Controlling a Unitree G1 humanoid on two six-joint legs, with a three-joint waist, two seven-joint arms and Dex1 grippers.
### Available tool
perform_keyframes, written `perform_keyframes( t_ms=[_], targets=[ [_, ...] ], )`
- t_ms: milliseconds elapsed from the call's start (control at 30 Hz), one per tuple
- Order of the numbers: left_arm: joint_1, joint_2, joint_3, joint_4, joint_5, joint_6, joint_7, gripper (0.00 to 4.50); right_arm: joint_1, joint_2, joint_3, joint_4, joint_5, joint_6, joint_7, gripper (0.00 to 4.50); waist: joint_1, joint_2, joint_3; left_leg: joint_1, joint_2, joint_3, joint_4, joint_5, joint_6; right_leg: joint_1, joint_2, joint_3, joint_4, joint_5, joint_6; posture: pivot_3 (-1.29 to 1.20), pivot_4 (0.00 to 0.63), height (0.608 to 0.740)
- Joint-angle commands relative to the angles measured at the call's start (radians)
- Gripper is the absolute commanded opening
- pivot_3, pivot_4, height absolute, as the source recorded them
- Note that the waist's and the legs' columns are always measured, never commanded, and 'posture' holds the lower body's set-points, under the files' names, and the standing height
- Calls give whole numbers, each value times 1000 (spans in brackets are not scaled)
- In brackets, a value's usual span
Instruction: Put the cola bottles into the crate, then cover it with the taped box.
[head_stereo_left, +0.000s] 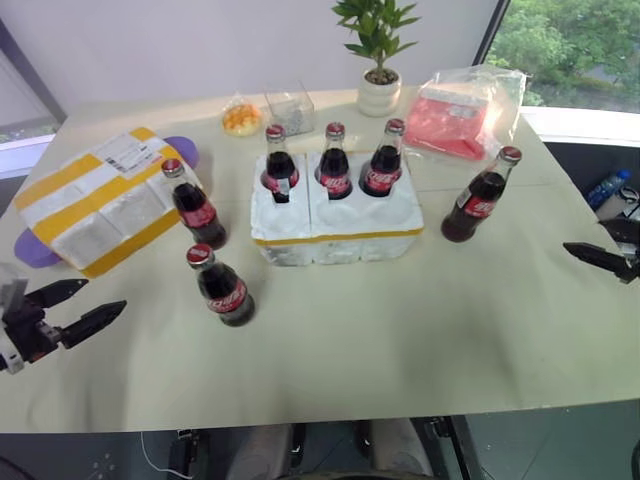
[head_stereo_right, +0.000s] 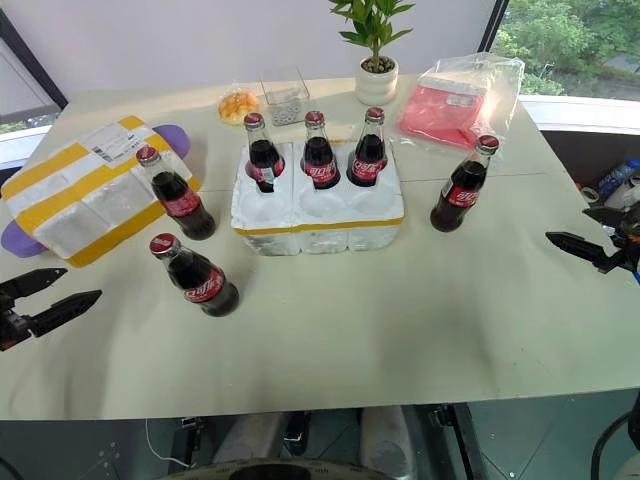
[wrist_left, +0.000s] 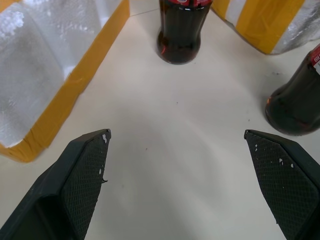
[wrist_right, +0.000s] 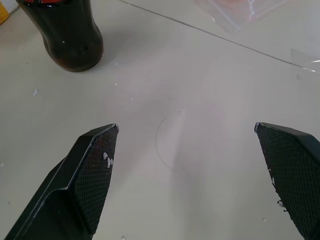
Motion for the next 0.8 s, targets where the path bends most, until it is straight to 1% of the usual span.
perform_keyframes(
  t_ms=[33, 267, 433, 567, 667, 800],
  targets=[
    [-8, 3, 23, -25, -8, -4, 9, 4459, -25, -7, -9, -4, 10, -11, 1, 4500, 0, 0, 0, 0, 0, 0, 0, 0, 0, 0, 0, 0, 0, 0, 0, 0, 150, 740],
    [-40, 6, 21, -5, -11, 13, 42, 4459, -17, 2, -12, 9, 7, -28, -19, 4500, 0, 0, 0, 0, 0, 0, 0, 0, 0, 0, 0, 0, 0, 0, 0, 0, 150, 740],
    [-70, 14, 11, 13, -18, 16, 40, 4459, 1, 1, -28, -8, 31, 4, 4, 4500, 0, 0, 0, 0, 0, 0, 0, 0, 0, 0, 0, 0, 1, 0, 0, 0, 150, 740],
    [-132, 23, -19, 7, -38, 26, 33, 4459, -1, -24, -51, -29, 62, 42, 40, 4500, 2, 0, 0, 0, 0, 0, 1, 0, 0, 0, 0, 0, 1, 0, 0, 0, 150, 740],
    [-195, 33, -63, 16, -52, 37, 18, 4459, 32, -66, -62, -102, 88, 94, 111, 4500, 5, 0, 0, 0, 0, 0, 1, 1, 0, 0, 0, 0, 1, 0, 0, 0, 150, 740],
    [-305, 48, -167, 81, -16, 19, 11, 4459, 117, -123, -108, -311, 177, 250, 209, 4500, 3, 2, 0, 0, 0, 0, 1, 2, 1, 0, 0, 0, 2, 1, 2, 0, 150, 740]
  ],
)
